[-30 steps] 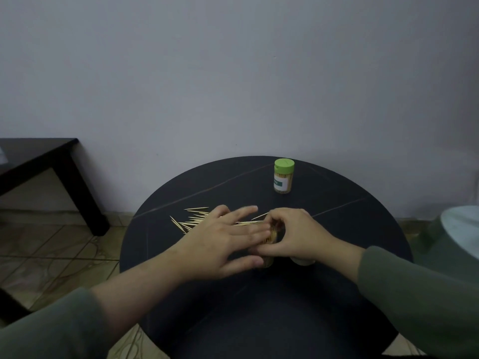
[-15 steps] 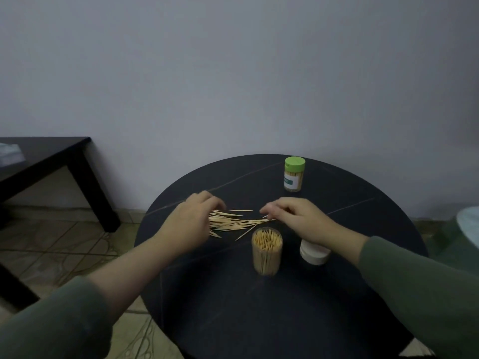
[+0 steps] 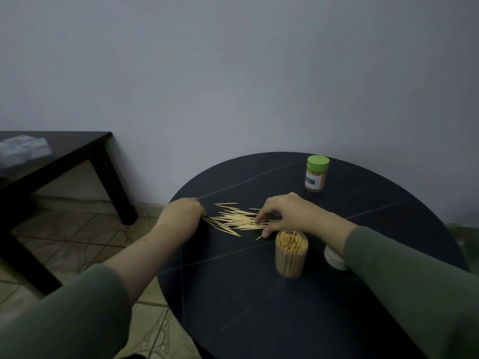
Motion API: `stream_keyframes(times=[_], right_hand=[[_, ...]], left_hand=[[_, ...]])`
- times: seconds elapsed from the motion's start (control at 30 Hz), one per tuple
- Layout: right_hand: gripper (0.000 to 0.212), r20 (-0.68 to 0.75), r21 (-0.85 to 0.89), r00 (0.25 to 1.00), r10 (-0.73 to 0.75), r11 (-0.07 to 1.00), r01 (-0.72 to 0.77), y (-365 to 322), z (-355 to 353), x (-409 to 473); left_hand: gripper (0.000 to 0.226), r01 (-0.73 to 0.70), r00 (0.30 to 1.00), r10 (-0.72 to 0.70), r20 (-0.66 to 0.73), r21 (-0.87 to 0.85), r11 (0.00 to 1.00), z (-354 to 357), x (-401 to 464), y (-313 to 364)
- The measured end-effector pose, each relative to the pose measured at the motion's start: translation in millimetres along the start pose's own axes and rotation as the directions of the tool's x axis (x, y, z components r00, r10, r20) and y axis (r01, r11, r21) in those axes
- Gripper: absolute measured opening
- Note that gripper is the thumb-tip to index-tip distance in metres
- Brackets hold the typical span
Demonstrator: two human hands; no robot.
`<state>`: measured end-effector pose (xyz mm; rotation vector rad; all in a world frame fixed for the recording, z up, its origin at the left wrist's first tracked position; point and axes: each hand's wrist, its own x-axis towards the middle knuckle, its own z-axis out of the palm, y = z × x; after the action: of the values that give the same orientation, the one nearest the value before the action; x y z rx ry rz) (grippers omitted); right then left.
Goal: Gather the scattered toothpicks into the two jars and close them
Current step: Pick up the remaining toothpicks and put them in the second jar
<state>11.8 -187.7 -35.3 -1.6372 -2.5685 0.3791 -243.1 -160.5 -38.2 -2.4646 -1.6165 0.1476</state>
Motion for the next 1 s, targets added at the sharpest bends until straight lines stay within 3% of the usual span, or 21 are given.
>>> stream_keyframes(times=[0.3, 0.5, 0.6, 0.67, 0.73, 1.0], right_hand=[[0.046, -0.082, -0.094, 0.996, 0.026, 0.995, -0.034, -3.6, 6.6, 8.8], [0.059, -0.1, -0.101, 0.988, 0.12, 0.986, -0.13, -7.6, 10.5, 10.6], [0.064, -0.102, -0.094, 0.983, 0.154, 0.982, -0.163, -5.7, 9.4, 9.6], [0.066, -0.104, -0.11, 0.98, 0.167, 0.978, -0.178, -5.3, 9.0, 9.5], [0.067, -0.09, -0.113, 0.979, 0.184, 0.975, -0.194, -5.4, 9.1, 10.1], [0.061, -0.068, -0.114, 0.982, 0.175, 0.977, -0.182, -5.0, 9.8, 11.6]], left_hand=[[0.022, -0.063, 0.998, 0.06, -0.027, -0.106, 0.992, -3.8, 1.9, 5.7], [0.021, -0.133, 0.989, 0.122, -0.083, -0.158, 0.978, -3.5, 3.7, 24.4], [0.034, -0.154, 0.988, 0.141, -0.067, -0.267, 0.951, -6.0, 7.3, 22.3], [0.067, -0.1, 0.988, 0.138, 0.066, -0.399, 0.912, -5.7, 7.2, 15.4], [0.093, -0.054, 0.978, 0.132, 0.164, -0.411, 0.91, -2.2, 6.5, 10.6], [0.084, -0.096, 0.988, 0.131, 0.084, -0.331, 0.939, 7.9, 22.3, 15.7]])
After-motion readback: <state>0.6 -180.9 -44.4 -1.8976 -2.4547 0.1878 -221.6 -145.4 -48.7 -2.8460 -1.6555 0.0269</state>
